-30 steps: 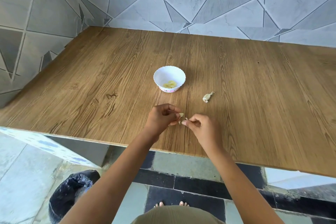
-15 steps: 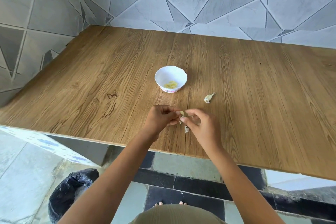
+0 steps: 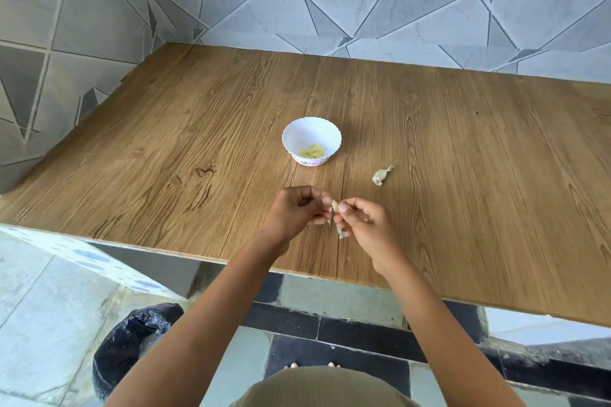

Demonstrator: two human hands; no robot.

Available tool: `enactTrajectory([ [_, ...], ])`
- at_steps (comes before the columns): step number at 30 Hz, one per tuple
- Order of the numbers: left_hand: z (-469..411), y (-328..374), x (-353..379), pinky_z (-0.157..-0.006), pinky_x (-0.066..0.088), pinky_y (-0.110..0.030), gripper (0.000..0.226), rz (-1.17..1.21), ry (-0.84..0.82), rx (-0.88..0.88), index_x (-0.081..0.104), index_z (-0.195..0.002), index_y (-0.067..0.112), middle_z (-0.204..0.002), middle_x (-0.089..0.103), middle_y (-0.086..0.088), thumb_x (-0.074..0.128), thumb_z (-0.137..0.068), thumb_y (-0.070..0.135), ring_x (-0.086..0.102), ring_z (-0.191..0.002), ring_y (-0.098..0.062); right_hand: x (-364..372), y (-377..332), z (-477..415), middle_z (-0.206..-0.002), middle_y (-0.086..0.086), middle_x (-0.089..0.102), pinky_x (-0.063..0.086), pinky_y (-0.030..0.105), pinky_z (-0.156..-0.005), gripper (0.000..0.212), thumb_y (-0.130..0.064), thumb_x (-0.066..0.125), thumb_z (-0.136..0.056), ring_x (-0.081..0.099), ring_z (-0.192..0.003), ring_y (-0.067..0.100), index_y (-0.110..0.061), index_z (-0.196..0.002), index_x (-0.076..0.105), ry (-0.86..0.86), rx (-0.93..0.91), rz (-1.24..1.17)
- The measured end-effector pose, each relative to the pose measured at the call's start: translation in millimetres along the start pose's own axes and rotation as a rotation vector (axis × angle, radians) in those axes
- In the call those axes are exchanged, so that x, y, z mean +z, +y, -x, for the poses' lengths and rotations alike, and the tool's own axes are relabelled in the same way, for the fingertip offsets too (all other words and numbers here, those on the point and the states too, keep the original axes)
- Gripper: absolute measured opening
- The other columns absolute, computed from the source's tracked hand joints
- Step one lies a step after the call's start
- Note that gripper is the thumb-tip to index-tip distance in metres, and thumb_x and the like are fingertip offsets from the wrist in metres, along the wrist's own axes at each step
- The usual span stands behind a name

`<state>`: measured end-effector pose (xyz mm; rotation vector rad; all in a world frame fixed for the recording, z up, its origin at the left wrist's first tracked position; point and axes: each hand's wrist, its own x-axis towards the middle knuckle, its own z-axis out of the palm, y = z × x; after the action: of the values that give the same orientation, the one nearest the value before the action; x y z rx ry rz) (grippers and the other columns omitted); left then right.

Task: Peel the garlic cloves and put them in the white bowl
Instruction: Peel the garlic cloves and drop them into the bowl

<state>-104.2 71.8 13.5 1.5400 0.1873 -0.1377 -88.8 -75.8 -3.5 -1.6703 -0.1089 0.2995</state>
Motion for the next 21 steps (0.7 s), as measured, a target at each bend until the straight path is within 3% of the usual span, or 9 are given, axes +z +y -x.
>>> enactTrajectory([
  [3,0.3,1.0,-0.1,-0.067,0.054,-0.017,0.01,0.163,-0.062,-0.047,0.066,-0.092,0.005,-0.072,0.07,-0.002,0.058,-0.09,0.001,0.066,-0.068,-0.008,0.4,-4.3,2.0,-0.067,0.0,0.058,0.044,0.021,-0.052,0.019,-0.009,0.05,-0.096,0.053,-0.058,0.007,-0.008,-0.082,0.062,-0.01,0.093,-0.177],
  [6,0.6,1.4,-0.9,-0.068,0.055,-0.017,0.013,0.227,-0.076,-0.066,0.067,-0.093,0.006,-0.074,0.07,-0.002,0.057,-0.089,-0.001,0.066,-0.069,-0.008,-2.4,-6.1,3.3,-0.069,0.0,0.062,0.048,0.021,-0.054,0.015,-0.012,0.055,-0.094,0.057,-0.06,0.007,-0.007,-0.083,0.064,0.011,0.074,-0.19],
  [9,0.8,2.3,-2.5,-0.067,0.054,-0.016,0.015,0.196,-0.075,-0.056,0.068,-0.092,0.008,-0.076,0.071,-0.001,0.058,-0.088,-0.002,0.066,-0.071,-0.007,-6.0,-7.2,5.9,-0.072,-0.001,0.067,0.051,0.016,-0.057,0.004,-0.01,0.065,-0.086,0.061,-0.064,0.004,-0.014,-0.086,0.067,0.002,-0.002,-0.119],
  [15,1.1,5.3,0.1,-0.074,0.055,-0.018,0.015,0.208,-0.077,-0.066,0.068,-0.096,0.008,-0.078,0.072,-0.001,0.06,-0.087,0.0,0.067,-0.075,-0.009,-6.7,4.2,3.3,-0.075,-0.009,0.068,0.052,0.018,-0.062,0.013,-0.009,0.072,-0.081,0.062,-0.065,0.001,-0.022,-0.084,0.068,0.132,-0.239,0.149],
  [21,0.4,5.9,1.5,-0.072,0.054,-0.02,0.013,0.181,-0.037,-0.081,0.069,-0.092,0.009,-0.076,0.07,-0.002,0.064,-0.085,0.0,0.066,-0.069,-0.011,-11.8,5.3,4.8,-0.072,-0.01,0.068,0.047,0.009,-0.058,0.008,-0.007,0.073,-0.08,0.061,-0.063,-0.003,-0.008,-0.087,0.074,0.146,-0.506,0.405],
])
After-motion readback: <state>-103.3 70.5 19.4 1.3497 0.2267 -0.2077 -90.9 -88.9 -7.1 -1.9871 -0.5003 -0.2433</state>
